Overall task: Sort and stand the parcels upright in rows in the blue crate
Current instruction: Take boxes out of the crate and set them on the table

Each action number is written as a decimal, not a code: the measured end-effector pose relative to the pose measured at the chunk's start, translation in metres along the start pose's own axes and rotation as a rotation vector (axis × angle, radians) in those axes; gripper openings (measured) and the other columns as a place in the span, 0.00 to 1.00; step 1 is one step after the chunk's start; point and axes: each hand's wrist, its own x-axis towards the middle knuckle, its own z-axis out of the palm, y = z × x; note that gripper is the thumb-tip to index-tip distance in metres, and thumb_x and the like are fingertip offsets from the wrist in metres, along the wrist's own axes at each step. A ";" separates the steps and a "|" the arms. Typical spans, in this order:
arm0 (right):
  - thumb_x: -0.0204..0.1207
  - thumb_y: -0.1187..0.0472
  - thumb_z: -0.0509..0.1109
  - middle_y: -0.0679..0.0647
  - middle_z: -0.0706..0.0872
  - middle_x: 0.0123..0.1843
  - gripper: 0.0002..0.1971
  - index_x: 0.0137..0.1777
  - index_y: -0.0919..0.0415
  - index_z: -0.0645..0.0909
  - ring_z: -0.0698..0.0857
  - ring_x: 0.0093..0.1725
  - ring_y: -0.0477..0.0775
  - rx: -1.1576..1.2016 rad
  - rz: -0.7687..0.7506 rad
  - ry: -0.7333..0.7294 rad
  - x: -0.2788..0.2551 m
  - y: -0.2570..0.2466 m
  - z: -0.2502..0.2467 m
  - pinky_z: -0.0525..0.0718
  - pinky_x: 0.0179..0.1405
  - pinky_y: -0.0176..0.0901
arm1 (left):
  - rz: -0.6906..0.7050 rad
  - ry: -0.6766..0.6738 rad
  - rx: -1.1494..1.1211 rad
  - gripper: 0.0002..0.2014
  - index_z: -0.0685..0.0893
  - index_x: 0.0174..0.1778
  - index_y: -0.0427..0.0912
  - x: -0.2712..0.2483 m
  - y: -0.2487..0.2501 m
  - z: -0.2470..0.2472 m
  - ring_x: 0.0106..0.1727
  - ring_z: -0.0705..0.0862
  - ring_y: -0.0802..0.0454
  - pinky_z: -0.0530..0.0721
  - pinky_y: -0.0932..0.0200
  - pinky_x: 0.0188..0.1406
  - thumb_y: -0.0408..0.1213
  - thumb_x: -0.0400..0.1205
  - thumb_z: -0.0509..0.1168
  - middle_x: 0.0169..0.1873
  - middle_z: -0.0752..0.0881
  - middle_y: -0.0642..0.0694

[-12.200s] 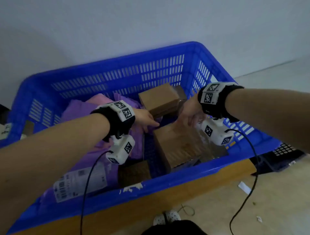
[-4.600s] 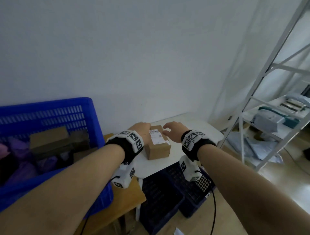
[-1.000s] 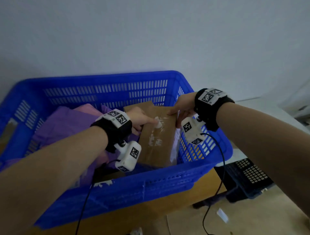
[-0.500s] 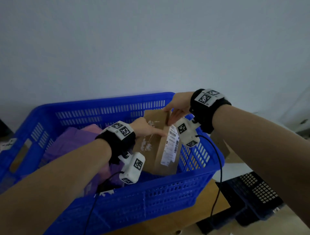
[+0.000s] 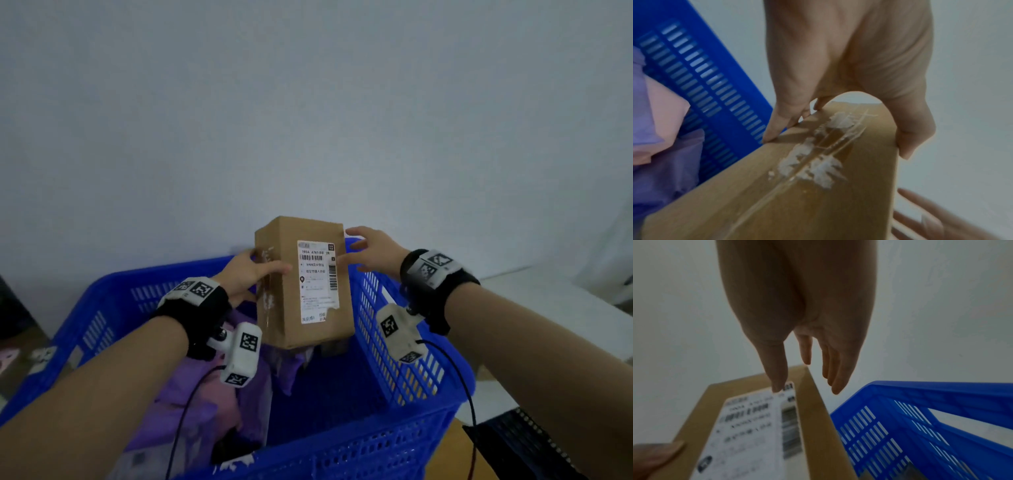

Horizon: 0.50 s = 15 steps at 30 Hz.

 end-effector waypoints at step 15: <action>0.76 0.69 0.69 0.55 0.87 0.58 0.29 0.74 0.43 0.72 0.84 0.53 0.56 0.452 -0.037 0.019 0.029 -0.004 -0.027 0.83 0.49 0.50 | 0.212 -0.109 -0.186 0.25 0.79 0.70 0.51 0.046 0.060 0.001 0.55 0.84 0.51 0.85 0.42 0.52 0.49 0.76 0.71 0.57 0.86 0.53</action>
